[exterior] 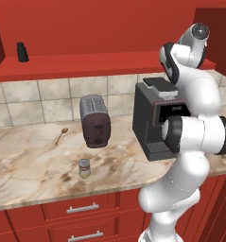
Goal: Pick the cans from the counter and place them in their designated side in the cabinet.
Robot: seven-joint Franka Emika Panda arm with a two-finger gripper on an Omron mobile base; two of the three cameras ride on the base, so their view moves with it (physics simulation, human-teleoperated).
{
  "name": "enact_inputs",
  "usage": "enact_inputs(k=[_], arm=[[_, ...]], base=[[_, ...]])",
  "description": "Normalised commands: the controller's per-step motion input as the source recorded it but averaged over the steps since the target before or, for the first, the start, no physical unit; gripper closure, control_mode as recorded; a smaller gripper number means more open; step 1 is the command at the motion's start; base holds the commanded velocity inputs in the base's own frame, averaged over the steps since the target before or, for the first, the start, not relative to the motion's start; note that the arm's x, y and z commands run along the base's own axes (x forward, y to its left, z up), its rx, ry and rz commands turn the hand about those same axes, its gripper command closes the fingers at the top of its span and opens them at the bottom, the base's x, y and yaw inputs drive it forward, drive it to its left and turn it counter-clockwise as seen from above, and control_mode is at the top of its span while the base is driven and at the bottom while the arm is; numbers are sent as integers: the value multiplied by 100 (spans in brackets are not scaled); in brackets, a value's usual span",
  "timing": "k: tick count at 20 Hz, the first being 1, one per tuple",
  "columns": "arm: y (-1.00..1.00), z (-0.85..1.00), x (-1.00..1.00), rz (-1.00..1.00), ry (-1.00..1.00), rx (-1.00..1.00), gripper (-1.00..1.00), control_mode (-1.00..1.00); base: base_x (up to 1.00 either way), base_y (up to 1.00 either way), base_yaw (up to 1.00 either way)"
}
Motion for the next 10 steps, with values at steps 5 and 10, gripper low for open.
enact_inputs(k=[5,10], arm=[[-13,-9,25,0,2,0,100,-100],[-10,-8,27,0,2,0,100,-100]], base=[[0,0,0],[0,0,0]])
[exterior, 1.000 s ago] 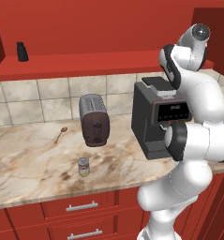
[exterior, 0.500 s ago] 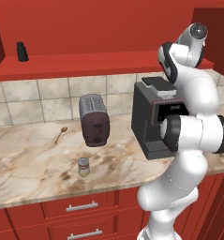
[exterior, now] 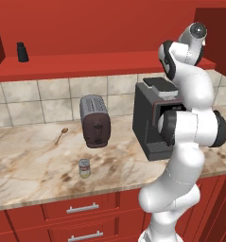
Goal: Pick the cans from the counter and place them in their designated side in the cabinet.
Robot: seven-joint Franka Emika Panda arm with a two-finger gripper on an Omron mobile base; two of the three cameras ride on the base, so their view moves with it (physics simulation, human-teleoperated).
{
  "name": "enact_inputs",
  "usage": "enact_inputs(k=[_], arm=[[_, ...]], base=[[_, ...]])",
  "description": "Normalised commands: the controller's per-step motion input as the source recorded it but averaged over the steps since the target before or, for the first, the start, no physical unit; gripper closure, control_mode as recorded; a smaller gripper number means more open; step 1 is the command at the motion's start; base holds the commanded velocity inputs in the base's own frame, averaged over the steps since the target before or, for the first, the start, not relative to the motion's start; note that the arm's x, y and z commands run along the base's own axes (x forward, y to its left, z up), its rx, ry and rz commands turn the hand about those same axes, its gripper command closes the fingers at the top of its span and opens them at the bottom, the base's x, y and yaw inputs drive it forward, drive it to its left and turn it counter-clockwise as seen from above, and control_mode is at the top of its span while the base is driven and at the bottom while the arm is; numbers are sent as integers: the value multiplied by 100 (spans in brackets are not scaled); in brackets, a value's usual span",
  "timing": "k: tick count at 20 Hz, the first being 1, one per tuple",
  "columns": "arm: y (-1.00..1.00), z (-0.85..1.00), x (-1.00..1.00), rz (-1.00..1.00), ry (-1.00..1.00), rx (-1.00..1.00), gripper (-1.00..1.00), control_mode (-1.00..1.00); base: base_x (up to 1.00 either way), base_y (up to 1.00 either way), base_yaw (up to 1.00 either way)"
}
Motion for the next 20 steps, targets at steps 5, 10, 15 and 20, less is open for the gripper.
enact_inputs(k=[5,10,15,20], arm=[[-10,-5,25,0,1,0,100,-100],[-5,-20,18,0,3,0,100,-100],[0,-31,5,0,4,0,100,-100],[0,-34,1,0,2,0,-100,-100]], base=[[0,0,0],[0,0,0],[0,0,0],[0,0,0]])
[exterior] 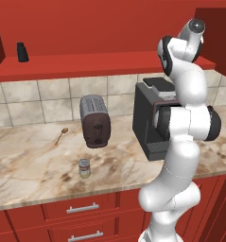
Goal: Pick the cans from the counter and place them in their designated side in the cabinet.
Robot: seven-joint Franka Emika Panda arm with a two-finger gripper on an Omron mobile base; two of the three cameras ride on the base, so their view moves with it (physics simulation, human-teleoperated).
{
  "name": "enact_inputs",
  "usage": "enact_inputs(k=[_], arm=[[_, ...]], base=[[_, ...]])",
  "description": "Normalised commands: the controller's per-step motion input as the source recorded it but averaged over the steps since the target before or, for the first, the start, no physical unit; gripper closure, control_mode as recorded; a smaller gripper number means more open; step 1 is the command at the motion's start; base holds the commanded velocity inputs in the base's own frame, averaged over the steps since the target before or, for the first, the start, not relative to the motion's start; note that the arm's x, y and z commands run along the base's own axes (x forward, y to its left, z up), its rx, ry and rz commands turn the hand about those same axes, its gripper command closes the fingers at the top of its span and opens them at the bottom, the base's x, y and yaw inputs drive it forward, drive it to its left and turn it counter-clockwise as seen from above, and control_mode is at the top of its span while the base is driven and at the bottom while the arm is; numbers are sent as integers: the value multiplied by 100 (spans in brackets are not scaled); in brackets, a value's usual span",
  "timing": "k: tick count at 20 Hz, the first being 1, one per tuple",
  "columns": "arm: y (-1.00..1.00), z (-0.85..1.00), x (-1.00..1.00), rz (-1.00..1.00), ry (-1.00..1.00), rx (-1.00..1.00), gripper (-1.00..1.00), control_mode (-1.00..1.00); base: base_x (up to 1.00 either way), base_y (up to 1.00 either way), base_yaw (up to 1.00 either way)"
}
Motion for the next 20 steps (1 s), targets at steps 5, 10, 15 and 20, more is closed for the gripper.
enact_inputs(k=[5,10,15,20], arm=[[0,-21,4,1,-3,0,-100,-100],[0,-1,16,3,-9,0,-100,-100],[0,0,27,3,-8,0,-100,-100],[-2,1,27,3,-9,0,-100,-100]], base=[[0,0,0],[0,0,0],[0,0,0],[0,0,0]])
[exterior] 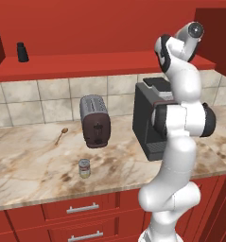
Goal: Pick the cans from the counter and place them in their designated side in the cabinet.
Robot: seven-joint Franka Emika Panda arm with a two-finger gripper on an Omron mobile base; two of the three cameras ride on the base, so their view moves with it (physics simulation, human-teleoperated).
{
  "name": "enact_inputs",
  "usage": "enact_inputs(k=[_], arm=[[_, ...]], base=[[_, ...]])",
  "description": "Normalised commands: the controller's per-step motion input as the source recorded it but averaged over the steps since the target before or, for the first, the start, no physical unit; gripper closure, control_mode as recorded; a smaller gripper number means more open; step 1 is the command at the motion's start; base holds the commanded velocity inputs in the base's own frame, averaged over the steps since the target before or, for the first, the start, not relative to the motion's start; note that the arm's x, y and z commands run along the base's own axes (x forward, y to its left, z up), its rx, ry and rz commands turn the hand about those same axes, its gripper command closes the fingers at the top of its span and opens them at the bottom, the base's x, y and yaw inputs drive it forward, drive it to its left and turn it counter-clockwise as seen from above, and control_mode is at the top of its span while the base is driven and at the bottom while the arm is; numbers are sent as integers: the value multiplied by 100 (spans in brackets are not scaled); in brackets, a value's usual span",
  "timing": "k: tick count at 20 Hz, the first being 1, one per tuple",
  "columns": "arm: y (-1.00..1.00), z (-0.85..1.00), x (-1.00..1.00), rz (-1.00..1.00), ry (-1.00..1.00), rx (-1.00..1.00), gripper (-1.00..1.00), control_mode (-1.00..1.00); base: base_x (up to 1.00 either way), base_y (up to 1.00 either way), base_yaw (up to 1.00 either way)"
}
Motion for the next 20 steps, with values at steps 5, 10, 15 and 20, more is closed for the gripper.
enact_inputs(k=[5,10,15,20], arm=[[-6,19,-1,4,-13,0,-100,-100],[0,28,-17,5,-15,0,-100,-100],[20,10,-41,4,-12,0,-100,-100],[46,0,-58,4,-8,0,-100,-100]], base=[[0,0,0],[0,0,0],[0,0,0],[0,0,0]])
